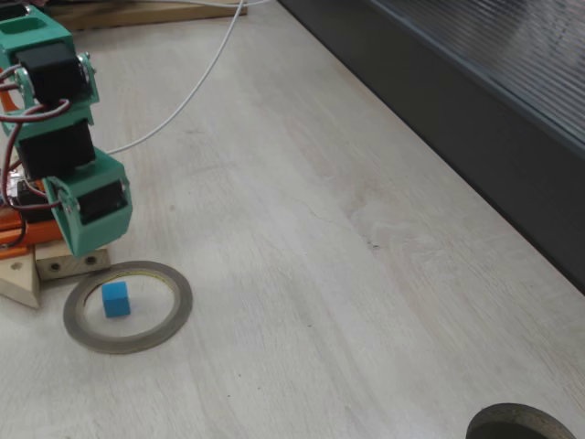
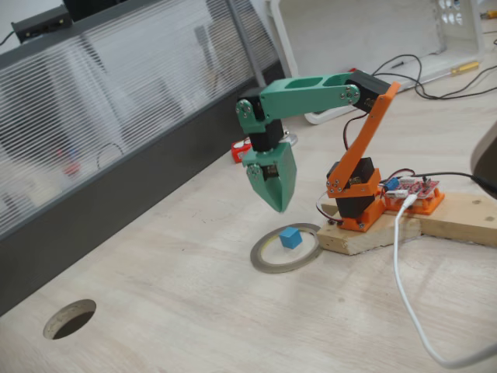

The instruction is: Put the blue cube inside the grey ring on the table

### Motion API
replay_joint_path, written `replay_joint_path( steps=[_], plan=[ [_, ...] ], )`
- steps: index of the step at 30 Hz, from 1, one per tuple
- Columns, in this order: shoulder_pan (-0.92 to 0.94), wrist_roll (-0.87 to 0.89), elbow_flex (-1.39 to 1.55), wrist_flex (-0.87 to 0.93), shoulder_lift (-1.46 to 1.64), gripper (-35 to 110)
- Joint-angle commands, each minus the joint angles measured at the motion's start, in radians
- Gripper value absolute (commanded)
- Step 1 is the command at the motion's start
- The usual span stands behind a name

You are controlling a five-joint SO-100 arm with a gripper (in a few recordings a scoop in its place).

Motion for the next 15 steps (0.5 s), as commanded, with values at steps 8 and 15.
replay_joint_path(
  steps=[8, 15],
  plan=[
    [0.011, 0.014, -0.092, 0.21, 0.034, 1],
    [0.011, 0.009, -0.078, 0.213, 0.021, 1]
  ],
)
